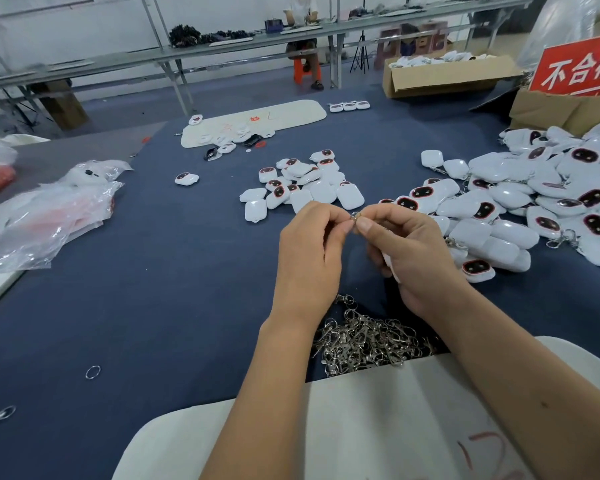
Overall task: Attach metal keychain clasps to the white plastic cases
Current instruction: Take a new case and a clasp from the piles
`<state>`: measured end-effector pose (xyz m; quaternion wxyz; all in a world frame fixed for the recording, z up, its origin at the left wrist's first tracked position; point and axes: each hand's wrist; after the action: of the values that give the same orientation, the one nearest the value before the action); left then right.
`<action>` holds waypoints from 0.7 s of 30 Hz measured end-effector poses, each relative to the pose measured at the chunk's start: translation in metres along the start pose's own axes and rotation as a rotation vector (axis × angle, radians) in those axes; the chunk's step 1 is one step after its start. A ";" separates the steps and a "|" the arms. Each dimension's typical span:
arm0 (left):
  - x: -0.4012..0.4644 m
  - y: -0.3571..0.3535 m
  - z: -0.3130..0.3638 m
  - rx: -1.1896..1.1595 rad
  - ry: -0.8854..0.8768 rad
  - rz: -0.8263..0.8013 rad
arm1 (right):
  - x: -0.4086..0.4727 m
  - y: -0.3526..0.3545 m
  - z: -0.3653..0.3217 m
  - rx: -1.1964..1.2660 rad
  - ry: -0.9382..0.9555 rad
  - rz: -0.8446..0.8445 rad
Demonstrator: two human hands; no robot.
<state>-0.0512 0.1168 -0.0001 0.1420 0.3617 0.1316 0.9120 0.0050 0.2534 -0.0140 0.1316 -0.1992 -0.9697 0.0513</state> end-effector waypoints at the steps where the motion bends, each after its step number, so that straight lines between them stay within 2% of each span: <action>1: 0.001 0.000 0.001 -0.042 0.018 0.034 | 0.000 0.000 0.000 0.001 0.000 -0.007; 3: 0.002 0.000 0.001 -0.138 0.079 0.065 | 0.000 -0.001 -0.001 0.003 -0.012 -0.017; 11: 0.003 0.000 0.000 -0.351 0.236 -0.037 | 0.000 -0.001 -0.004 0.002 -0.063 -0.019; 21: 0.000 -0.009 0.002 -0.188 0.200 -0.037 | 0.000 0.002 -0.005 -0.019 -0.045 -0.037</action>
<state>-0.0486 0.1251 -0.0016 0.1783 0.2518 0.0654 0.9490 0.0067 0.2557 -0.0095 0.1086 -0.1814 -0.9764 0.0440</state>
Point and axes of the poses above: each hand's wrist, its own x-axis towards the middle knuckle, its own y-axis out of the back of the hand, z = x × y, and after that the axes turned 4 degrees about -x, right-handed
